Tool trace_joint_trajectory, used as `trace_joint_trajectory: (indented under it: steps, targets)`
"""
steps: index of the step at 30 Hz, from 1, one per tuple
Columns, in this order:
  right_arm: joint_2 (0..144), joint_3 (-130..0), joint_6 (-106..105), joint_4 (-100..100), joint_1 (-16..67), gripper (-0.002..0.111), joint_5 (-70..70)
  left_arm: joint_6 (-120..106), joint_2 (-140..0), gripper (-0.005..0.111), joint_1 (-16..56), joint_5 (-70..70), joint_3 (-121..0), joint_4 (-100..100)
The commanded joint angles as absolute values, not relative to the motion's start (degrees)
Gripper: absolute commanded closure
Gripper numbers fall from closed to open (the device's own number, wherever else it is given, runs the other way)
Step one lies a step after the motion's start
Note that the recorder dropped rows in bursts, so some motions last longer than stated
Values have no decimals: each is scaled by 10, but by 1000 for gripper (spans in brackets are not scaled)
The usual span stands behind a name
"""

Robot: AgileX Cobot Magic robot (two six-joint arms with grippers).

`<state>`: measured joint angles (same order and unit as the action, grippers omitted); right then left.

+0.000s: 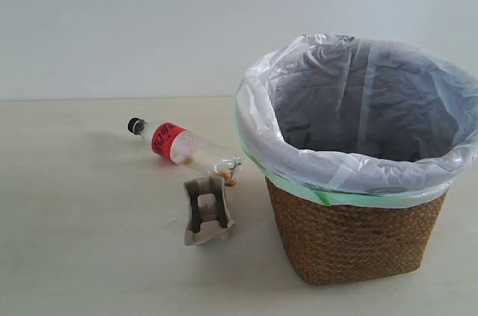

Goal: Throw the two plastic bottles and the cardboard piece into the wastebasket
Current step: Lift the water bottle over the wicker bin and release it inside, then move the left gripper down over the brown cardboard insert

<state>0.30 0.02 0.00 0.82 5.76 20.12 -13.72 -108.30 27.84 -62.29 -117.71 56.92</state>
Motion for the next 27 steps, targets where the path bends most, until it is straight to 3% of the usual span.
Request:
trace_joint_trajectory:
  steps: [1,4,14,27]
  targets:
    - [0,0,0,7,58,108,196,101,-1126,26,299,-685,-1283,327]
    - [0,0,0,7,58,108,196,141,-1131,35,298,-700,-1295,204]
    - [0,0,0,7,58,108,196,163,-1062,34,286,-700,-1258,52]
    - [0,0,0,7,58,108,196,75,-1024,35,245,-700,-994,-19]
